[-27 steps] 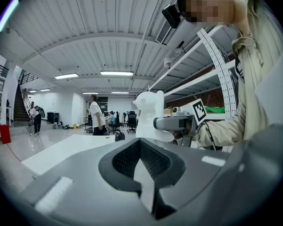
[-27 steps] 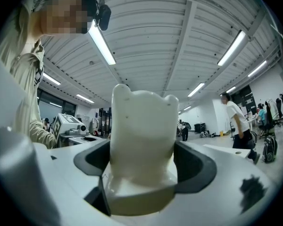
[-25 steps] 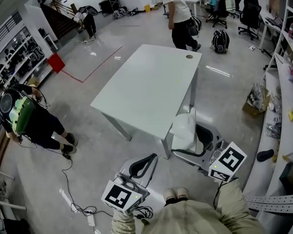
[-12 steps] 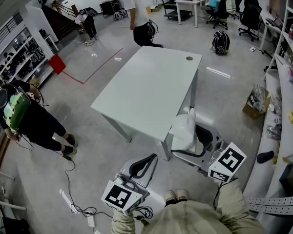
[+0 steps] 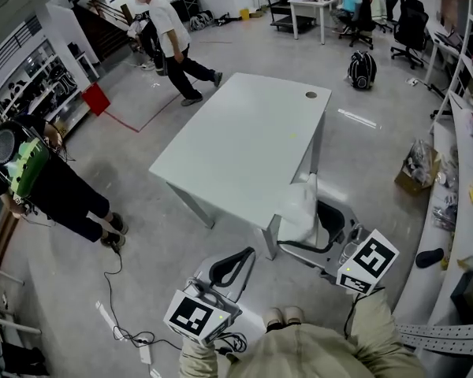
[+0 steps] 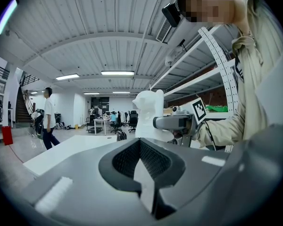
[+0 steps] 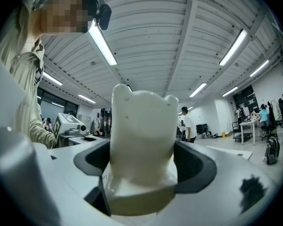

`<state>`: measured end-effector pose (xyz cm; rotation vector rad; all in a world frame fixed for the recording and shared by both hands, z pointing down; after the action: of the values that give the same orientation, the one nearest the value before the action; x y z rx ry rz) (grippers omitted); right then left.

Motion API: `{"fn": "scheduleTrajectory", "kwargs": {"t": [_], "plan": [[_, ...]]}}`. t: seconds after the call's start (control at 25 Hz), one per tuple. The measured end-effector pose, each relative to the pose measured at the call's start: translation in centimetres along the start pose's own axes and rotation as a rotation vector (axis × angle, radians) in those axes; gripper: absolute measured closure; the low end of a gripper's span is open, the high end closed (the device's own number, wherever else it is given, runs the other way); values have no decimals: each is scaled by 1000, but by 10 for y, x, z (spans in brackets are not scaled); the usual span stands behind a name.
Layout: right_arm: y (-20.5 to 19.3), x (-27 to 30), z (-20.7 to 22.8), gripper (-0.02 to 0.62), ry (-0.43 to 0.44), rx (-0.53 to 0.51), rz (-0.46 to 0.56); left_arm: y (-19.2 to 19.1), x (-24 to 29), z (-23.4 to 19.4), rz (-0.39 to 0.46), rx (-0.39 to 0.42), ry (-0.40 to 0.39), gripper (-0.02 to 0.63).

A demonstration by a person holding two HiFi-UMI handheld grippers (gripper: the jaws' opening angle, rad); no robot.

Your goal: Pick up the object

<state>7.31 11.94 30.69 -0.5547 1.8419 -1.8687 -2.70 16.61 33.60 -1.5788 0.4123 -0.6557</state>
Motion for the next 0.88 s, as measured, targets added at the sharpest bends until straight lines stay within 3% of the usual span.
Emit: {"fn": "scheduleTrajectory", "kwargs": {"t": [0.88], "plan": [[4,22,11,164,15,-1,6,5,0,-25,11,13,33,600]]}}
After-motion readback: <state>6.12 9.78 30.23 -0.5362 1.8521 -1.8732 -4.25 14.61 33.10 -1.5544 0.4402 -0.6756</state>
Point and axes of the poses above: the fingertips, and each gripper's own axes: x forward along the fingers, z to its right, y out of its top, the point moved 2 cm from there along -x, backward along the fingers, and after that the axes turned 5 degrees about -y, right-handed, at the moved point
